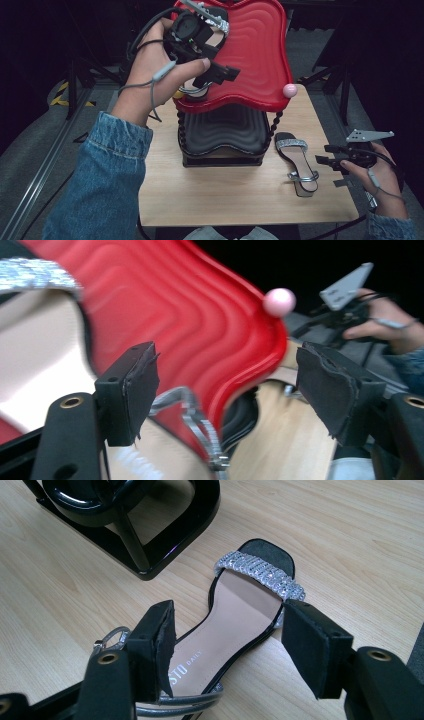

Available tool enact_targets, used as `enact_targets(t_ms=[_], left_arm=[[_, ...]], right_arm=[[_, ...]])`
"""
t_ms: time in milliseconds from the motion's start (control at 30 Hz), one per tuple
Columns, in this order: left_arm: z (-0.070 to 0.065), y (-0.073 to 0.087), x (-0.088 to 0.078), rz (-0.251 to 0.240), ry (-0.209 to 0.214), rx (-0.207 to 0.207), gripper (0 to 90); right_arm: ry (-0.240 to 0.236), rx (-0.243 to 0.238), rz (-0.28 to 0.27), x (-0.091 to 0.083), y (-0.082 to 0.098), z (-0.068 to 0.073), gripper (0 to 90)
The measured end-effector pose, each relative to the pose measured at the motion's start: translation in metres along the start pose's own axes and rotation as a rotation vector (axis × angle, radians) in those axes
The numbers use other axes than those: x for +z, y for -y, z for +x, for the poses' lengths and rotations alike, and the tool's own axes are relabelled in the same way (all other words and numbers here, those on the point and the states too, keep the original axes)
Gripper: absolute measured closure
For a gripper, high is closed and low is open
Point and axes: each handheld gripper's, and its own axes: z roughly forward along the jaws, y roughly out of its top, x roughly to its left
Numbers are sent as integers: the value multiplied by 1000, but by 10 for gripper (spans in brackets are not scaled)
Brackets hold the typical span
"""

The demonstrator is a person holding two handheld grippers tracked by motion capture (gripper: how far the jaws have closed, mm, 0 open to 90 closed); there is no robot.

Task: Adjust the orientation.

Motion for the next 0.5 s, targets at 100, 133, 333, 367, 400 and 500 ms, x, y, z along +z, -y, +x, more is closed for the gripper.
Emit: enact_targets(t_ms=[100,133,333,367,400,500], left_arm=[[-4,4,2,-5,18,13,254],[-7,8,3,-4,30,21,252],[-20,24,6,-63,26,53,285],[-22,27,6,-65,41,53,289],[-24,30,8,-63,57,61,283],[-30,41,12,-56,75,72,282]], right_arm=[[1,-1,1,0,0,0,390],[0,-3,3,0,0,0,390],[1,-6,5,1,0,1,389],[1,-7,5,1,0,1,389],[1,-6,5,1,0,1,389],[-3,-6,8,2,0,1,389]])
